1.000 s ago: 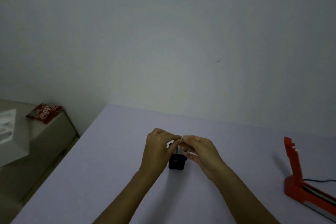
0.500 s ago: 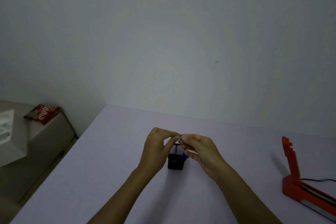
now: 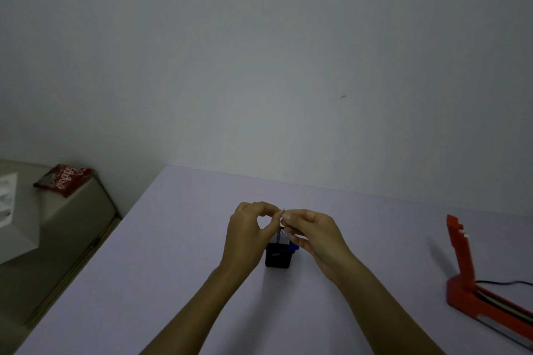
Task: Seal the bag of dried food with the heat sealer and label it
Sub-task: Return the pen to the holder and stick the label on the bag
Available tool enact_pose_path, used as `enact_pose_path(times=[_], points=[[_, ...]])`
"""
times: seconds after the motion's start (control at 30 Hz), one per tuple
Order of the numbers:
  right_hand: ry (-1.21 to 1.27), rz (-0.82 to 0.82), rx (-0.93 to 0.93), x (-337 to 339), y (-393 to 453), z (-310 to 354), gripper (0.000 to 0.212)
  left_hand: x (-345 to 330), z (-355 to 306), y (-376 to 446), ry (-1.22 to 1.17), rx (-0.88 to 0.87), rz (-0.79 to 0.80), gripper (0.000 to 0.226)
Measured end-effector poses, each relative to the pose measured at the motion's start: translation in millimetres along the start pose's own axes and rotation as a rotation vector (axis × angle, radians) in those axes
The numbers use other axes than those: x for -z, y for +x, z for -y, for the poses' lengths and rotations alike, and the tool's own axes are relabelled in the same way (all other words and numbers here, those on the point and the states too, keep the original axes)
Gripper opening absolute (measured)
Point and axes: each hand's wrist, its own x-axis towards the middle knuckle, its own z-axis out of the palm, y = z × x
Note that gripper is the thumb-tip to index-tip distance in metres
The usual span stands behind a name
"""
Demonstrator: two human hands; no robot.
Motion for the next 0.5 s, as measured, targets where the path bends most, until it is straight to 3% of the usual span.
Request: enact_pose_path(times=[0.4,0.5], points=[[-0.016,-0.103,0.119,-9.1,2.4,5.5,0.014,0.6,-1.6,7.5,-0.477,0.307,0.003,0.013],[-0.016,-0.066,0.13,-10.3,2.7,6.9,0.013,2.6,-1.9,8.0,-0.535,0.331,0.017,0.015]])
